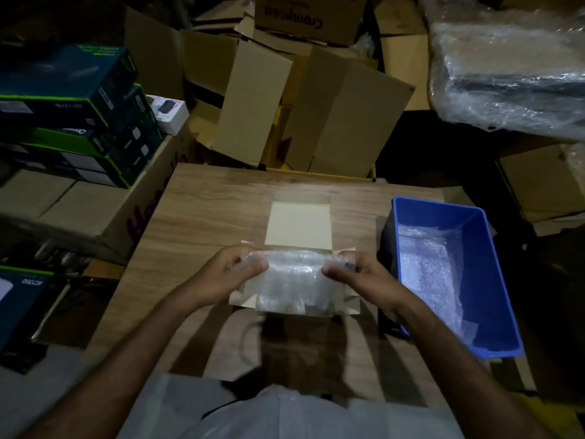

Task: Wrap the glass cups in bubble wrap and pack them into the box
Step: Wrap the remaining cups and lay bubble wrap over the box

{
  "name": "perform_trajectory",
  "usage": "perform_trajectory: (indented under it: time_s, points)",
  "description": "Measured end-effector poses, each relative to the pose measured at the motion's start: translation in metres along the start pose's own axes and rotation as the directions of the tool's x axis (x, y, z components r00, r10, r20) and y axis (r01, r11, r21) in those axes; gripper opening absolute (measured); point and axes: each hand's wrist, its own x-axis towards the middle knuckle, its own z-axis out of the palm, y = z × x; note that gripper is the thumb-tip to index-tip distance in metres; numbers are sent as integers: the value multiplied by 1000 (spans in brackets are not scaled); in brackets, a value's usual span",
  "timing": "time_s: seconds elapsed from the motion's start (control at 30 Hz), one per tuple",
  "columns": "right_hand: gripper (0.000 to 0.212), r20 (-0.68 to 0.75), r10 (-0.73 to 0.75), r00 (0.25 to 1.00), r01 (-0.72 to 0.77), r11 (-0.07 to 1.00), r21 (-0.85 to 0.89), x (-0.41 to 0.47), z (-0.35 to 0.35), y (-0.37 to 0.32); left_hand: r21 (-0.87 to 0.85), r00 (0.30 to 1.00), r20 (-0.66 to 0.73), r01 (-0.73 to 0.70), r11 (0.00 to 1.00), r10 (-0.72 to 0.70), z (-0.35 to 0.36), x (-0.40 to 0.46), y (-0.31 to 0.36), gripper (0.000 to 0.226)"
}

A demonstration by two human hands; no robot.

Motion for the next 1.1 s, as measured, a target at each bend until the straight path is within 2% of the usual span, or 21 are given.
perform_trajectory:
  time_s: [0.03,0.1,0.13,0.2,0.3,0.37,0.43,0.5,0.53,0.63,0.7,0.73,0.77,0.83,0.9,0.93,1.0,1.03,1.1]
  points:
    - [24,-12,25,1000,-24,993,113,1,2,1,-127,1000,22,24,992,-22,3,2,0,32]
    - [22,-53,63,997,-43,944,328,1,13,2,-169,1000,-6,18,986,-20,11,3,2,17]
    - [22,-83,65,994,-32,933,359,2,17,3,-190,1000,-16,21,982,-24,15,5,0,15]
    - [23,-99,50,994,-11,933,358,3,23,7,-288,996,8,88,954,-89,19,9,-9,23]
    - [18,-97,39,995,-2,937,349,8,26,22,-376,980,87,196,906,-176,20,9,-18,17]
    - [32,-93,72,993,-39,949,314,9,27,27,-433,969,117,245,867,-216,21,6,-17,22]
    - [18,-43,73,996,-54,940,336,8,23,31,-554,965,163,264,790,-208,22,2,-21,28]
    - [22,26,99,995,-100,894,436,5,21,27,-678,959,193,284,678,-209,21,-1,-19,32]
    - [26,31,107,994,-110,893,437,4,21,28,-670,960,184,278,688,-209,22,0,-21,31]
    - [37,-97,38,995,-21,985,170,9,24,33,-417,980,68,197,887,-186,26,1,-28,37]
    - [41,-155,-11,988,24,996,82,10,26,34,-334,987,28,158,929,-157,28,2,-32,55]
    - [35,-159,-51,986,57,998,34,12,27,37,-281,991,27,134,950,-132,28,3,-33,57]
    - [25,-141,-97,985,97,995,-6,13,27,40,-209,995,33,95,973,-90,28,5,-34,52]
    - [6,-86,-121,989,122,992,9,13,30,45,-86,998,57,11,996,-6,28,8,-34,28]
    - [18,-93,-121,988,119,993,-23,13,33,49,17,998,58,-25,1000,24,30,12,-32,18]
    - [27,-110,-114,987,108,993,-55,14,33,51,45,998,55,-9,999,7,31,14,-31,20]
    - [35,-122,-89,989,79,993,-85,15,34,54,-4,994,67,86,996,-85,34,16,-29,18]
    - [30,-126,-51,991,43,997,-70,16,33,57,-48,986,95,141,989,-136,35,16,-31,17]
    - [7,-108,76,991,-76,997,5,17,31,65,-111,960,168,246,963,-226,35,17,-34,18]
